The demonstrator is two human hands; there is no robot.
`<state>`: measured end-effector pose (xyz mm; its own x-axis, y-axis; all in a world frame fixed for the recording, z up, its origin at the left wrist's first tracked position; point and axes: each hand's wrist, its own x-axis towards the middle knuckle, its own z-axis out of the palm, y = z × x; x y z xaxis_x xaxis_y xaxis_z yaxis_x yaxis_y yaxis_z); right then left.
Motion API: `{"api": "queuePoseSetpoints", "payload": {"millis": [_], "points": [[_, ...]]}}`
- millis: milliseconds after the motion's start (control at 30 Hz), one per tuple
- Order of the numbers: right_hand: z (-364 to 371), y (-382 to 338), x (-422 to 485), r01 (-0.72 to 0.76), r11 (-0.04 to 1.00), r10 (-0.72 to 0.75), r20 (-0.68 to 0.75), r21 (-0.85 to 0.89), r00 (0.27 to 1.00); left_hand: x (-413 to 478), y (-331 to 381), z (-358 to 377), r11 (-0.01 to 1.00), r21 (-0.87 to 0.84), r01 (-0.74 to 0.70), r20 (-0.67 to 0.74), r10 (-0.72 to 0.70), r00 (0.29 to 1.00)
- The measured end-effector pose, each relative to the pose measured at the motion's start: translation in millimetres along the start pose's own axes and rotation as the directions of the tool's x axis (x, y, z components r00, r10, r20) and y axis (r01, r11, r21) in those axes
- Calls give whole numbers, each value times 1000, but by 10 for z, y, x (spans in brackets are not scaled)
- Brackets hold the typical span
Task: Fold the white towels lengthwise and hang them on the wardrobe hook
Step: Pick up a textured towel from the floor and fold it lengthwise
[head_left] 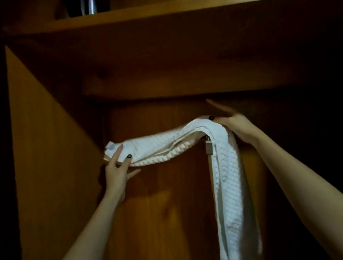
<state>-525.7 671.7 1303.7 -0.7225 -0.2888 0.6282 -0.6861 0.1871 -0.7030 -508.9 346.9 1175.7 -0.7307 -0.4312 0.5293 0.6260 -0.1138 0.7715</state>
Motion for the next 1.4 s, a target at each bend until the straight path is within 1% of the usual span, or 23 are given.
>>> {"api": "queuePoseSetpoints", "payload": {"millis": [67,133,200,233,267,300,333,400,433,500,567,667,733,833,900,967,1000,1067,1100,1133,1233,1300,1400], "points": [[10,99,-9,21,1000,-21,-20,-2,1000,-66,-115,-14,986,150,70,53,-79,996],[33,194,-33,49,999,-50,-49,-8,998,-143,-209,-3,946,302,119,149,-170,974],[83,277,-84,81,994,-87,-85,-67,993,-229,-196,89,909,404,104,202,-200,959],[107,310,-119,90,989,-104,-112,-118,988,-265,-151,169,905,420,63,207,-163,965],[125,331,-161,91,982,-116,-147,-167,982,-302,-89,274,913,409,-7,212,-88,973],[136,341,-215,84,976,-122,-182,-202,976,-349,-5,388,916,386,-109,230,19,973],[144,350,-280,77,971,-127,-213,-226,969,-406,94,507,902,362,-234,277,136,951],[148,340,-444,70,959,-148,-276,-274,950,-508,283,729,833,292,-471,415,333,847],[159,312,-538,72,952,-167,-312,-296,935,-536,353,833,799,256,-544,468,390,793],[233,216,-771,81,943,-205,-374,-322,904,-549,437,1016,757,255,-602,535,408,739],[366,133,-1020,115,925,-259,-379,-363,888,-532,461,1133,733,266,-626,554,416,722],[624,125,-1323,147,873,-296,-266,-465,917,-494,398,1174,694,236,-680,550,481,683],[747,215,-1399,130,795,-316,-222,-592,922,-487,337,1149,641,243,-728,560,520,645],[762,354,-1337,34,648,-342,-252,-761,905,-457,301,1141,537,296,-790,579,557,596],[735,436,-1261,-5,573,-358,-255,-820,898,-411,328,1135,406,347,-846,617,581,532],[701,518,-1205,27,504,-426,-221,-863,877,-361,363,1123,260,370,-892,662,600,450],[667,551,-1188,56,482,-477,-208,-874,854,-341,380,1114,198,368,-908,684,604,409],[548,629,-1157,106,452,-579,-201,-886,790,-307,393,1099,103,361,-927,716,607,346],[477,672,-1142,130,446,-619,-200,-885,760,-296,393,1098,77,361,-930,722,608,330],[410,713,-1124,155,445,-650,-199,-882,734,-286,390,1101,70,363,-929,723,608,328],[249,780,-1020,227,475,-706,-214,-850,675,-241,381,1128,110,377,-920,699,617,360],[148,785,-912,268,483,-735,-220,-834,642,-191,369,1131,119,380,-917,696,617,368],[1,733,-726,294,460,-752,-191,-838,632,-87,354,1141,92,397,-913,699,615,366]]}}
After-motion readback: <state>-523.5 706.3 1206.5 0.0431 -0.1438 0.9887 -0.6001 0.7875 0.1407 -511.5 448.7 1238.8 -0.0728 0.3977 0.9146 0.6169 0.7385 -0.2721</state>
